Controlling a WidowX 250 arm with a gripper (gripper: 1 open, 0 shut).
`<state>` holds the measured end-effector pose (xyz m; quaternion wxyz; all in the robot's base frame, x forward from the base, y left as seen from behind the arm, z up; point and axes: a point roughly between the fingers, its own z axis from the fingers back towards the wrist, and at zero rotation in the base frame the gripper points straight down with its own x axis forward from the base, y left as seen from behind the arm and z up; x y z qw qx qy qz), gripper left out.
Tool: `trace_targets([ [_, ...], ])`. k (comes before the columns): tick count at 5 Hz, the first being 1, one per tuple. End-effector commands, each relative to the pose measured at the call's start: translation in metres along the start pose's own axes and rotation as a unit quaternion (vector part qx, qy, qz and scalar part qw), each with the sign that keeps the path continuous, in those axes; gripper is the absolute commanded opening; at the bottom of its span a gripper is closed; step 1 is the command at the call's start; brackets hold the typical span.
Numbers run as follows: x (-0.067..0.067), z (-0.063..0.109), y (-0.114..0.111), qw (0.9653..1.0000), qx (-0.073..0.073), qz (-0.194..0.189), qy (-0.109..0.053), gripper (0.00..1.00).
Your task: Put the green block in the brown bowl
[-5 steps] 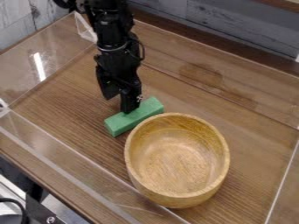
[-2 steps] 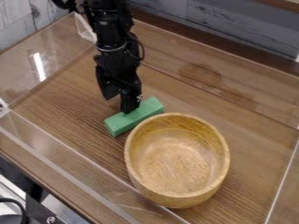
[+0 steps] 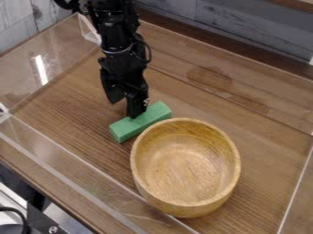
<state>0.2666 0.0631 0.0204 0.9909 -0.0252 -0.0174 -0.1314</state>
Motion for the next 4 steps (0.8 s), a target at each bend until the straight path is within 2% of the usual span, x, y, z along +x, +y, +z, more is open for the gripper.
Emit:
trace_targets([
  [1,-0.0124,-0.0252,-0.0162,0.9991,-0.021,-0.009,0.037,1.00],
  [4,-0.0129,-0.0276,-0.0216,0.9985,-0.028,-0.019,0.044,1.00],
])
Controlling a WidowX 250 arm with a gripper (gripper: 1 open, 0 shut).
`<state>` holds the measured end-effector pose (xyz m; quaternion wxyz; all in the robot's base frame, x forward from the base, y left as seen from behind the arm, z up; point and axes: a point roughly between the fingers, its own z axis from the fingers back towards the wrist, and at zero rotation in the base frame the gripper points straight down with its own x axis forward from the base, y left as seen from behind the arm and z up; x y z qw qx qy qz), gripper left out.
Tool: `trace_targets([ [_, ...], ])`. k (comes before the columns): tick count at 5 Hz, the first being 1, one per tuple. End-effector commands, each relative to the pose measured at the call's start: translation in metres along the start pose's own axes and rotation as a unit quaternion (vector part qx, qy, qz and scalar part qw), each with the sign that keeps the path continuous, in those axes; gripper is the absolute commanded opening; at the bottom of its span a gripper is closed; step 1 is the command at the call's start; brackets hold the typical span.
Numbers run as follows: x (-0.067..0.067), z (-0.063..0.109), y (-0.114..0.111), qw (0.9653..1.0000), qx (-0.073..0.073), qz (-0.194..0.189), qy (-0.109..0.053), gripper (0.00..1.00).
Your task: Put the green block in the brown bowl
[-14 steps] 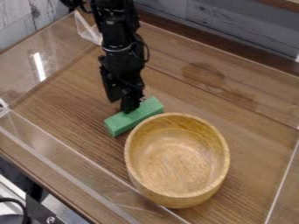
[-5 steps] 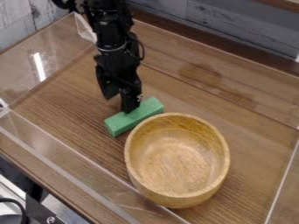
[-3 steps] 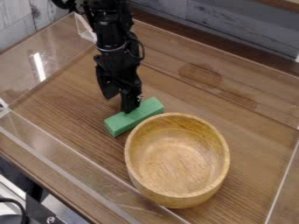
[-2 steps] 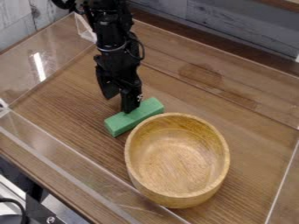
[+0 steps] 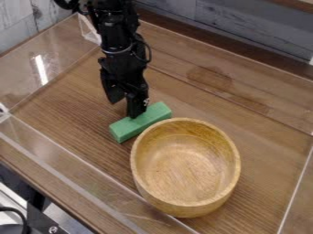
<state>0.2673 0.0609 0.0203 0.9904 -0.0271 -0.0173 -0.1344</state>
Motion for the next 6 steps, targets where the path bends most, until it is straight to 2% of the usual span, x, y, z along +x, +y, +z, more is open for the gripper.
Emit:
trace_targets([
  [1,-0.0142,-0.0286,-0.0215,0.9983,-0.028,-0.020,0.046,1.00],
  [6,-0.0153,-0.0298,-0.0304,0.9969,-0.038,-0.037,0.058,1.00],
])
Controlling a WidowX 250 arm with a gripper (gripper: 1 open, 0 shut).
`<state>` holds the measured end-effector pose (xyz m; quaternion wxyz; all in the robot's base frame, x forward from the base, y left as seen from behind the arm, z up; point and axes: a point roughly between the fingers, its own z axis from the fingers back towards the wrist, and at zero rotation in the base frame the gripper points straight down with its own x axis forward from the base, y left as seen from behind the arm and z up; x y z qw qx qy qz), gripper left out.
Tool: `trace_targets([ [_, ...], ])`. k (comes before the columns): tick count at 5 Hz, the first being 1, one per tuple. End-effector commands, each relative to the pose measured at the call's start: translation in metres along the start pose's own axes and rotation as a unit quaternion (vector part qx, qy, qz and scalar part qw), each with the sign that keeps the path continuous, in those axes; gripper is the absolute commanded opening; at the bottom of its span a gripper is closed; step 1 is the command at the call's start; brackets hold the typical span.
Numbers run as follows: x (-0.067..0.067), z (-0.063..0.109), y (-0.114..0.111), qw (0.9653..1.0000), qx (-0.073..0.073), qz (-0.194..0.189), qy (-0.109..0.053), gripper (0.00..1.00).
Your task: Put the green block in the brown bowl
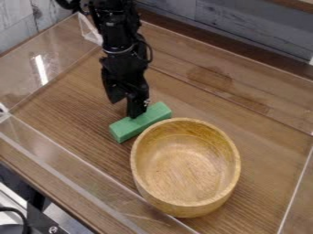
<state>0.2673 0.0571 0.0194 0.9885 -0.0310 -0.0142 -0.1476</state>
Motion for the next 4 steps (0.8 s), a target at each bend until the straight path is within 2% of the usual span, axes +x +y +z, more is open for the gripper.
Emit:
trace_targets([
  [1,-0.0157,-0.0292,-0.0287,0.9973,-0.037,-0.028,0.058,1.00],
  [4,-0.0165,-0.0297,-0.0341,0.9963,-0.042,-0.038,0.065,1.00],
])
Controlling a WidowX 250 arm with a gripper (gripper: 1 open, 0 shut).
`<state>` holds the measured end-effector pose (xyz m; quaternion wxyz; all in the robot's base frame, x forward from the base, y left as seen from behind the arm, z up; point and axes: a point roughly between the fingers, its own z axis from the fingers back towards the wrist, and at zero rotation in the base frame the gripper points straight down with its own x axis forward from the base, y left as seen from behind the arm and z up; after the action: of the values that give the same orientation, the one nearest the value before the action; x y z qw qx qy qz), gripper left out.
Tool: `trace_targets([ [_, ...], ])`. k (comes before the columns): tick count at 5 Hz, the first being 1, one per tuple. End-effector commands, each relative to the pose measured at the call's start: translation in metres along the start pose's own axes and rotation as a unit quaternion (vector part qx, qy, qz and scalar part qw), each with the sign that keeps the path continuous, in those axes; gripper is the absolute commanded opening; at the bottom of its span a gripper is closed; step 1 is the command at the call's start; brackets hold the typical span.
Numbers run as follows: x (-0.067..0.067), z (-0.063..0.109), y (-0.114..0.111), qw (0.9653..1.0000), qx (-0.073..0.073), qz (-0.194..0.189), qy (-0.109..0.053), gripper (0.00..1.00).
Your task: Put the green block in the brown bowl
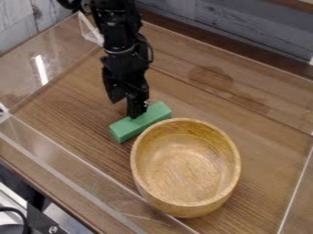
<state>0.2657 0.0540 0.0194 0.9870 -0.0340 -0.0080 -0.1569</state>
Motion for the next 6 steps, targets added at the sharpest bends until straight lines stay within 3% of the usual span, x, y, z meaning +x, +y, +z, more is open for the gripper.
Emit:
trace_targets([
  [1,-0.015,-0.030,-0.033,0.9968,-0.041,-0.032,0.061,1.00],
  [4,-0.016,-0.031,-0.038,0.9957,-0.047,-0.043,0.068,1.00],
  [5,-0.017,-0.019,-0.038,0.9954,-0.046,-0.046,0.070,1.00],
  [6,-0.017,-0.009,-0.035,0.9955,-0.046,-0.046,0.068,0.00],
])
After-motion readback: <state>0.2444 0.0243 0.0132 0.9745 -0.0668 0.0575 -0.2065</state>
